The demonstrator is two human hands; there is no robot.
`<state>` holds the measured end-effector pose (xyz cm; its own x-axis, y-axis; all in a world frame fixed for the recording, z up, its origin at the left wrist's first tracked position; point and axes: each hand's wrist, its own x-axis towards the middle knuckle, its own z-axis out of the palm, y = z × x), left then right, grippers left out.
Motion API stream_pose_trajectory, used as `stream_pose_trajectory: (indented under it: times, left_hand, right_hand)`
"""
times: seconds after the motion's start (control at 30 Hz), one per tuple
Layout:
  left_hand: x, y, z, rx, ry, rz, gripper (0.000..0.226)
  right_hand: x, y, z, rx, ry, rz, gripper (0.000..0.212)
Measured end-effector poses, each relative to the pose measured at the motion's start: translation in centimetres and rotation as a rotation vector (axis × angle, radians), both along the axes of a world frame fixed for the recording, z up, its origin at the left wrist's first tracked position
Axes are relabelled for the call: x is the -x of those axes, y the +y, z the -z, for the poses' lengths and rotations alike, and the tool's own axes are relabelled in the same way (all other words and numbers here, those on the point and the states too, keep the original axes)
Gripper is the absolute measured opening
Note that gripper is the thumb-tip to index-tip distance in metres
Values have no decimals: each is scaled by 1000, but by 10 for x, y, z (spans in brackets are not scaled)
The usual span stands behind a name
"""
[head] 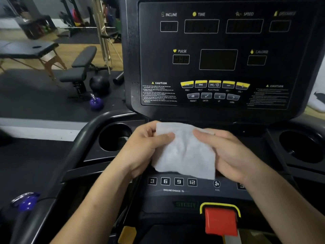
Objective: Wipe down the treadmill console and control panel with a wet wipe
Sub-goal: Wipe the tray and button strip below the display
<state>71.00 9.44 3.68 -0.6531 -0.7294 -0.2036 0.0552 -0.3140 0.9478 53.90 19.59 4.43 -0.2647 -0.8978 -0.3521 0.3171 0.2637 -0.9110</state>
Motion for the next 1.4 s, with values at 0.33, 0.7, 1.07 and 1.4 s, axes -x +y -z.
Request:
stream_pose_trajectory:
  times: [0.33,0.7,1.07,1.4]
  left_hand:
    - [4,-2,4,-12,50,-60,19]
    - [12,3,7,111,-16,-125,20]
    - [4,9,-5,897,-218,-193,6]
    - [1,7,-4,412,-28,-168,15]
  right_hand:
    - [7,7,2,209,-126,21,35]
    - [3,12,2,241,62,3,35]
    - [1,10,-4,111,65,38,19]
    - [2,13,-4,165,263,145,14]
